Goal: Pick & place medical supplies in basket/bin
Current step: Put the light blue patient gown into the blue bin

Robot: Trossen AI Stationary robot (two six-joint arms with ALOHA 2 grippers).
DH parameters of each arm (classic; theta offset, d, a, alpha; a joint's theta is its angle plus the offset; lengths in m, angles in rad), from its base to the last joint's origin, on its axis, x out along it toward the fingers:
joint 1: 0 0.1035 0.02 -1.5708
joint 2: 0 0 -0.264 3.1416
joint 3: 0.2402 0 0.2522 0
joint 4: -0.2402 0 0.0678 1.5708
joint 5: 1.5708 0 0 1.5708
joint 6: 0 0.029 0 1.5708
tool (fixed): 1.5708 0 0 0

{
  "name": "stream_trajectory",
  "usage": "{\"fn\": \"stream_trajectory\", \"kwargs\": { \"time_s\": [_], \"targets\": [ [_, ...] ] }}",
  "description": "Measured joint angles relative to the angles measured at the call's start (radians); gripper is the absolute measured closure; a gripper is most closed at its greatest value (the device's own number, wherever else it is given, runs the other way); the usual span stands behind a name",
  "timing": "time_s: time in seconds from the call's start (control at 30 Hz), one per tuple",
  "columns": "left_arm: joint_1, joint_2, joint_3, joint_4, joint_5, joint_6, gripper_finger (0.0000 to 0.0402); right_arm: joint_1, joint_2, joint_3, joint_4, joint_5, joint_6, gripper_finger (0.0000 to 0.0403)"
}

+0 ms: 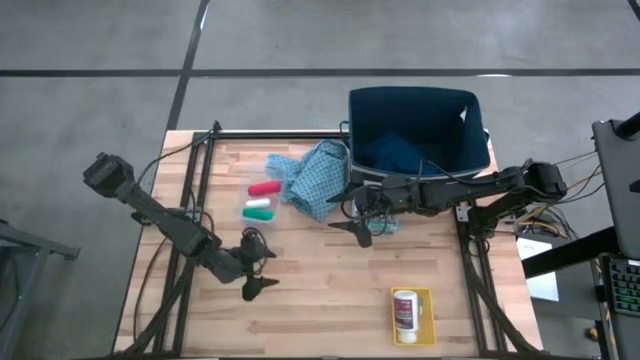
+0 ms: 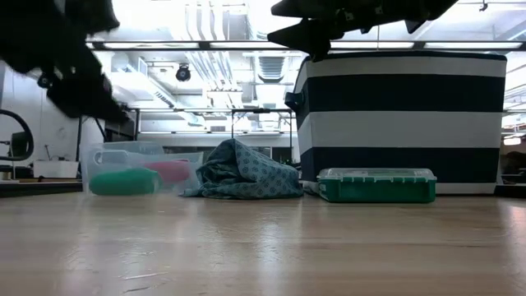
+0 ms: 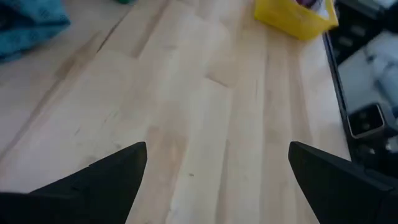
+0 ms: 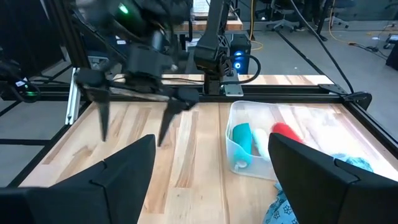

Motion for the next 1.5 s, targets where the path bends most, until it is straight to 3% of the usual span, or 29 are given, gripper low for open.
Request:
{"fn": "stream_trajectory", "kwargs": {
  "time_s": [0.1,0.2,0.4,0.5,0.63,0.8,1.17,1.5],
  "targets": [
    [-0.015,0.01,0.114,-0.161,0.006,0.039,0.0003,0.0,0.0,0.0,0.0,0.0,-0.004,0.0089],
    [-0.02,0.008,0.208,-0.202,-0.016,0.103,0.0003,0.0,0.0,0.0,0.0,0.0,-0.002,0.0087],
    [0.018,0.007,0.372,-0.43,-0.164,0.12,0.0003,0.0,0.0,0.0,0.0,0.0,-0.005,0.0094],
    [0.077,0.012,0.458,-0.595,-0.144,0.098,0.0003,0.0,0.0,0.0,0.001,0.0,0.0,0.0098],
    [0.166,0.014,0.54,-0.691,-0.098,0.099,0.0003,0.0,0.0,0.0,0.001,0.0,0.0,0.0101],
    [0.3,0.014,0.59,-0.721,-0.065,0.128,0.0003,0.0,0.0,0.0,0.001,0.0,-0.004,0.0095],
    [0.682,0.014,0.601,-0.721,0.276,0.263,0.0003,0.0,0.0,0.0,0.001,0.0,-0.001,0.0085],
    [0.802,0.05,0.597,-0.673,0.284,0.345,0.0003,0.0,0.0,0.0,0.001,0.0,-0.003,0.0097]
  ]
}}
